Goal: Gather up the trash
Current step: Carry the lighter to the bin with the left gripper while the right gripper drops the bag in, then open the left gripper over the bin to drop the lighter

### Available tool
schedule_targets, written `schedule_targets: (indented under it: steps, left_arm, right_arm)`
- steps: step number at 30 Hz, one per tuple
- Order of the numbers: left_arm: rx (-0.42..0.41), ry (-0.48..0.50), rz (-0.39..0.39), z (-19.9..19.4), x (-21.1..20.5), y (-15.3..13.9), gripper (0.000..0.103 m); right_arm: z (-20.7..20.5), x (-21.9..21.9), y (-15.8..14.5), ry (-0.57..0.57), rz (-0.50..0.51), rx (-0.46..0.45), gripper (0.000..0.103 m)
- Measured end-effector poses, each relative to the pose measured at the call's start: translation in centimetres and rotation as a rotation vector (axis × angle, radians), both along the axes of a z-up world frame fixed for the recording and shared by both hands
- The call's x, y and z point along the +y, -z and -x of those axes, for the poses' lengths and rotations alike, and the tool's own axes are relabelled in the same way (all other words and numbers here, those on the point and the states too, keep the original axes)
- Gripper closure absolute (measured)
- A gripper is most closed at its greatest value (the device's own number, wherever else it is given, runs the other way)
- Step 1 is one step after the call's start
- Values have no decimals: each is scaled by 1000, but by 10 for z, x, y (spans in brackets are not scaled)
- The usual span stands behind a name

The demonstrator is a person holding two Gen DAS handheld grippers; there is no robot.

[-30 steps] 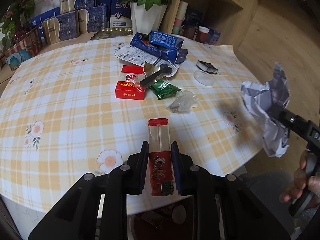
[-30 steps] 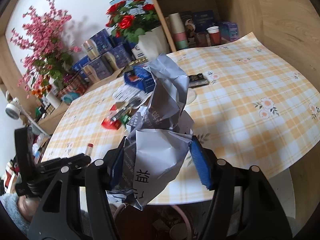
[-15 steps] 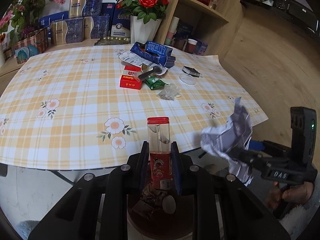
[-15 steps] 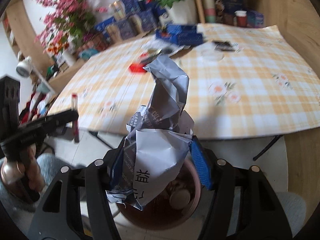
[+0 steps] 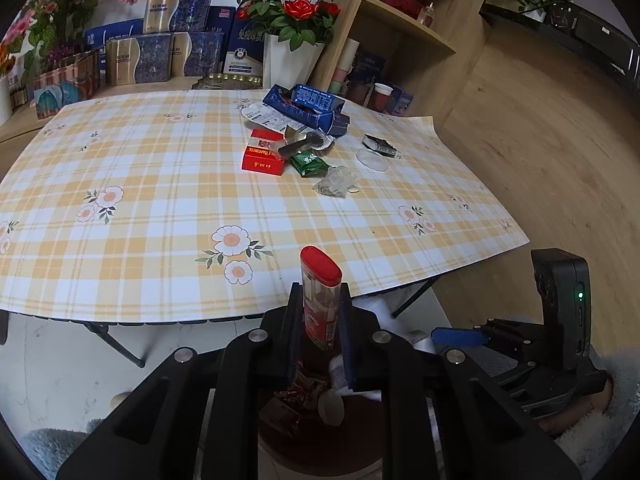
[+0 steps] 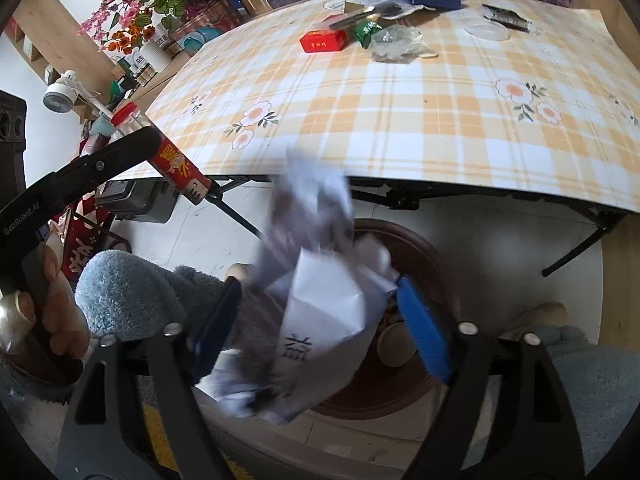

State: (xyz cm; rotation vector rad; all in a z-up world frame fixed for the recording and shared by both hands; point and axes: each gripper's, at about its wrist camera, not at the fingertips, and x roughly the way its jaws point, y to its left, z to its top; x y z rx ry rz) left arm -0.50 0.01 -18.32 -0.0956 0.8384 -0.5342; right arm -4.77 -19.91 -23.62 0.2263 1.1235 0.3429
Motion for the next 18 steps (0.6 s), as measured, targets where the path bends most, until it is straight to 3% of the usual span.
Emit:
schedule_targets:
  steps: [13,18]
  left_arm:
    - [41,80,-36,6,-20,18,86]
    - [82,115,-61,8,-31,35,86]
  right_arm:
    - [-7,-55,-16,238,-7,-87,13]
    - [-8,-62,-16,272,-6,-102,13]
